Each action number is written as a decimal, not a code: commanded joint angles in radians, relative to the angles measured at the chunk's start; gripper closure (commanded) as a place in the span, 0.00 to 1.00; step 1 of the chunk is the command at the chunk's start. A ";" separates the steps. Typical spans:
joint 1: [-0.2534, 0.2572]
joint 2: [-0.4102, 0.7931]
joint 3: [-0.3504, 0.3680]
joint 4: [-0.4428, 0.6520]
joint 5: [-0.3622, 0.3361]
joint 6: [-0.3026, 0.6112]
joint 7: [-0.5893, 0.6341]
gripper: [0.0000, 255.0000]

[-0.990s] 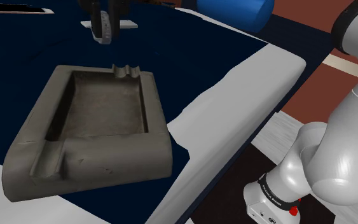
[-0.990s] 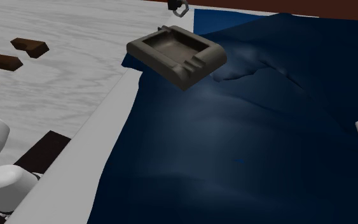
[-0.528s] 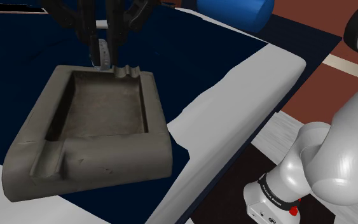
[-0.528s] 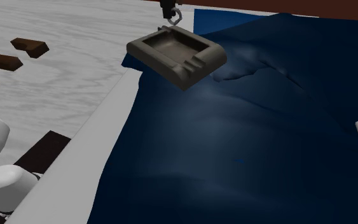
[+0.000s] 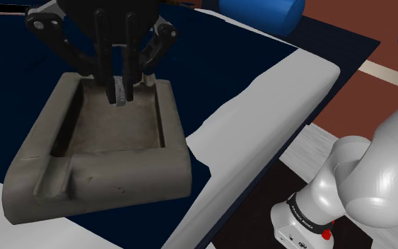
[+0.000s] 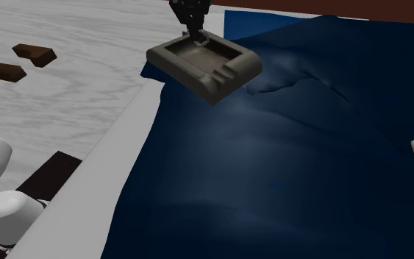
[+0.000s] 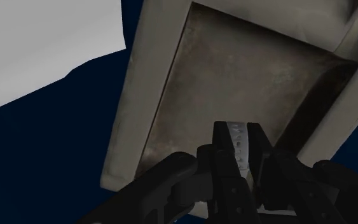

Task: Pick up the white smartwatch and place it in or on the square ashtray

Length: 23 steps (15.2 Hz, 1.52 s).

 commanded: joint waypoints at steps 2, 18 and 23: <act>-0.003 -0.011 -0.002 -0.040 0.006 0.032 -0.003 1.00; 0.018 0.051 0.015 0.159 -0.031 -0.118 0.019 0.00; 0.019 0.051 0.014 0.159 -0.031 -0.118 0.019 0.00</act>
